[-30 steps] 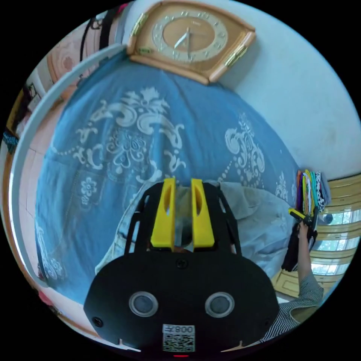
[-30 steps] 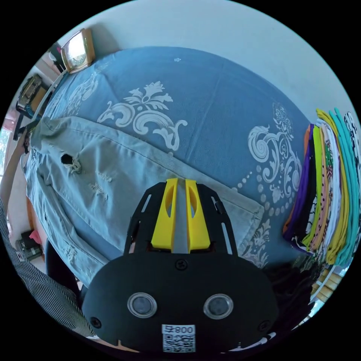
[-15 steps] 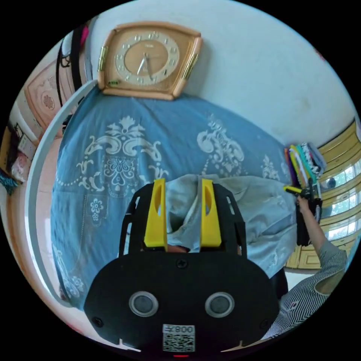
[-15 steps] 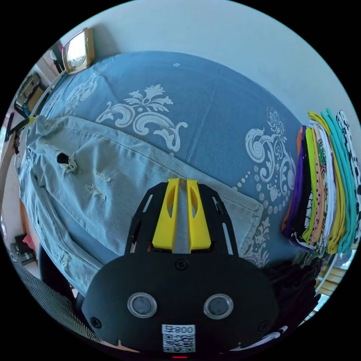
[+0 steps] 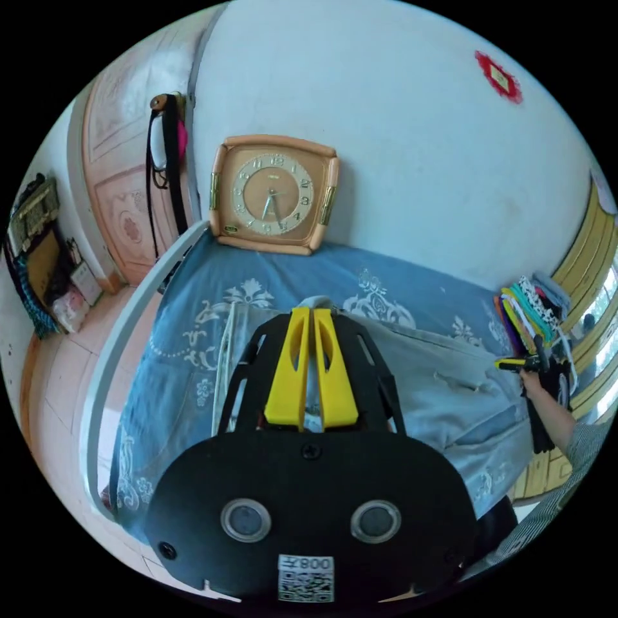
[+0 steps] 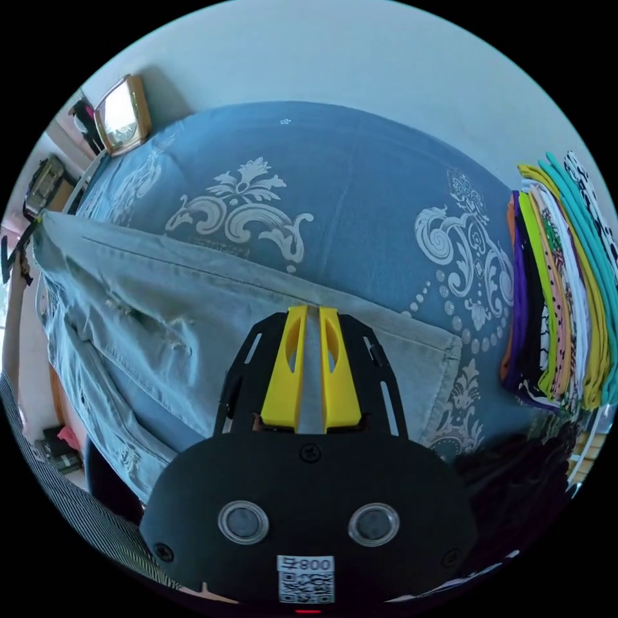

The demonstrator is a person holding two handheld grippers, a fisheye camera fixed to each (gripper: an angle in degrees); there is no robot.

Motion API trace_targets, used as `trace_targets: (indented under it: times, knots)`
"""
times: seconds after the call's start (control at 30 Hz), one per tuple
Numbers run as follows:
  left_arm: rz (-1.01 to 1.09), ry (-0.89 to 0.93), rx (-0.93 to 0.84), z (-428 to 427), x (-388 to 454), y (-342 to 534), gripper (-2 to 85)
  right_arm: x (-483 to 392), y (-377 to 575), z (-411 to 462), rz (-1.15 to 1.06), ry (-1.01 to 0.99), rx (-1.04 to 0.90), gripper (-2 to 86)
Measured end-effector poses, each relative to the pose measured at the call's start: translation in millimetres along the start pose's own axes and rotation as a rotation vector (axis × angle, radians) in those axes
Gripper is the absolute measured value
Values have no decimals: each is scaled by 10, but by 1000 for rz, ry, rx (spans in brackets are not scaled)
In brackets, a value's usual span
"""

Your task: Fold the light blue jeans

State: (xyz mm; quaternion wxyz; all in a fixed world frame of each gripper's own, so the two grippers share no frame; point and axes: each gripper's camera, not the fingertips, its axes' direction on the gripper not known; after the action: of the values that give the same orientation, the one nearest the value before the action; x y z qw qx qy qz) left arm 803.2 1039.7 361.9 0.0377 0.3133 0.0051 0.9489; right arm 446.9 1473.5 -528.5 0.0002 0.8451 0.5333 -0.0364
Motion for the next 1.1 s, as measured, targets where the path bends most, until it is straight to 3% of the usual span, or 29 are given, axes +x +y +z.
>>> trace_targets:
  times: [0.07, 0.13, 0.2, 0.27, 0.33, 0.43, 0.57, 0.67, 0.8, 0.97, 1.1]
  knots:
    - [-35, -18, -58, 246, -30, -63, 24, 52, 74, 35, 24, -11, 3, 24]
    - [-93, -151, -227, 692, -66, -69, 30, 146, 178, 78, 64, -37, 7, 18]
    - [-165, -194, -205, 784, -63, 1, 32, 234, 260, 109, 87, -64, 7, 12]
    - [-181, -89, -139, 788, -6, 93, 38, 330, 348, 142, 107, -101, 9, 7]
    - [-126, 84, -113, 844, 185, 216, 43, 420, 484, 164, 121, -107, 23, 4]
    - [18, 154, -172, 1033, 606, 363, 41, 462, 674, 188, 121, -71, 49, 2]
    - [119, 40, -383, 1588, 999, 541, 20, 554, 847, 282, 135, -89, 51, 1]
    - [39, 34, -336, 1668, 1088, 595, 14, 623, 965, 260, 140, -75, 43, 3]
    - [168, 142, -241, 1572, 1606, 702, 35, 775, 1316, 88, 154, 64, 93, 11]
    - [382, 205, -249, 1803, 2368, 740, 102, 1264, 1750, 11, 322, 125, 98, 52]
    - [467, 218, -376, 2306, 2884, 745, 109, 1573, 1978, 113, 391, 10, 58, 79]
